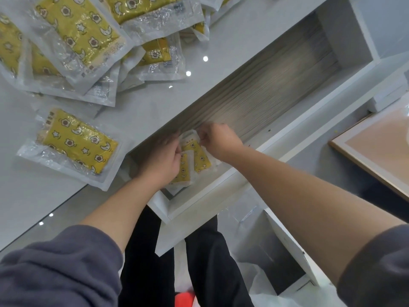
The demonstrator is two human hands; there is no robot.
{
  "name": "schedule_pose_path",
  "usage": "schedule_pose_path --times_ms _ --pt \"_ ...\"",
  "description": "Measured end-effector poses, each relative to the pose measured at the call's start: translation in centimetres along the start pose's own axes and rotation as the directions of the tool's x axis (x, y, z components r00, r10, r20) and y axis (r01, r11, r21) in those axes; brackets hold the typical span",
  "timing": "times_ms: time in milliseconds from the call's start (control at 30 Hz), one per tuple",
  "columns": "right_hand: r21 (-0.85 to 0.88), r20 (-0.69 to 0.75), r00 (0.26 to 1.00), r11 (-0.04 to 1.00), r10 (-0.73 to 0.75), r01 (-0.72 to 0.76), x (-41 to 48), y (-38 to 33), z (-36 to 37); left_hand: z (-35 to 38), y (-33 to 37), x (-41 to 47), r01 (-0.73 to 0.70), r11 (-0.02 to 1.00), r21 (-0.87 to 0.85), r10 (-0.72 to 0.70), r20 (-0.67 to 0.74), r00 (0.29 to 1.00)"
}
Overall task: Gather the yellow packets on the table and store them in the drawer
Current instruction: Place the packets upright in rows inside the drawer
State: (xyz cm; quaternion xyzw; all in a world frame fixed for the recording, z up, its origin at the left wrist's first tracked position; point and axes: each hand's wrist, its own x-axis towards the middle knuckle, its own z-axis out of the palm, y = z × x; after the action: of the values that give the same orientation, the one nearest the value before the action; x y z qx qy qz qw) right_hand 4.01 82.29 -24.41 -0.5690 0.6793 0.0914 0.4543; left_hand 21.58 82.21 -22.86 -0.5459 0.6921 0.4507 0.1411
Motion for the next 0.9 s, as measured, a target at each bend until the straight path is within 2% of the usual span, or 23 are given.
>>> schedule_pose_path --times_ms 133,233,400,533,633,667,733,767,833,900 --pt "0.091 -0.081 0.996 0.996 0.027 -0.019 -0.1 0.0 -0.9 0.1 0.3 0.3 -0.004 1.000 0.004 0.004 -0.031 0.999" --pt "0.138 -0.075 0.992 0.987 0.099 -0.088 -0.1 1.2 -3.2 0.1 0.5 0.1 -0.013 1.000 0.005 0.013 -0.037 0.999" --pt "-0.026 -0.224 0.972 0.996 0.072 -0.080 0.7 4.7 -7.2 0.2 1.4 -0.2 -0.026 0.999 0.033 0.031 -0.133 0.991" --pt "-0.054 -0.168 0.978 0.989 0.124 -0.135 0.9 5.4 -7.2 -0.3 3.5 0.3 -0.007 0.995 -0.101 -0.008 -0.149 0.989" --pt "0.017 -0.261 0.962 0.997 0.076 -0.074 -0.3 4.5 -6.8 -0.8 5.5 1.3 0.080 0.940 -0.333 -0.124 -0.113 0.986" --pt "0.123 -0.208 0.976 0.991 0.070 -0.045 -0.9 4.2 -7.0 -0.9 6.3 1.8 0.117 0.910 -0.398 -0.166 -0.090 0.982" --pt "0.359 0.048 0.996 0.929 0.077 -0.089 -2.1 3.6 -7.5 -1.1 7.8 3.1 0.195 0.852 -0.486 -0.243 -0.038 0.969" --pt "0.386 0.147 0.987 0.914 0.068 -0.121 -2.6 3.5 -7.7 -1.1 8.4 3.7 0.234 0.820 -0.522 -0.279 -0.008 0.960" --pt "0.316 0.154 0.985 0.941 0.074 -0.121 -2.7 4.0 -8.1 -0.8 9.2 4.8 0.286 0.754 -0.591 -0.331 0.034 0.943" --pt "0.302 0.077 0.987 0.940 0.143 -0.159 -2.3 4.7 -8.6 -0.3 8.8 5.1 0.309 0.788 -0.532 -0.370 -0.008 0.929"
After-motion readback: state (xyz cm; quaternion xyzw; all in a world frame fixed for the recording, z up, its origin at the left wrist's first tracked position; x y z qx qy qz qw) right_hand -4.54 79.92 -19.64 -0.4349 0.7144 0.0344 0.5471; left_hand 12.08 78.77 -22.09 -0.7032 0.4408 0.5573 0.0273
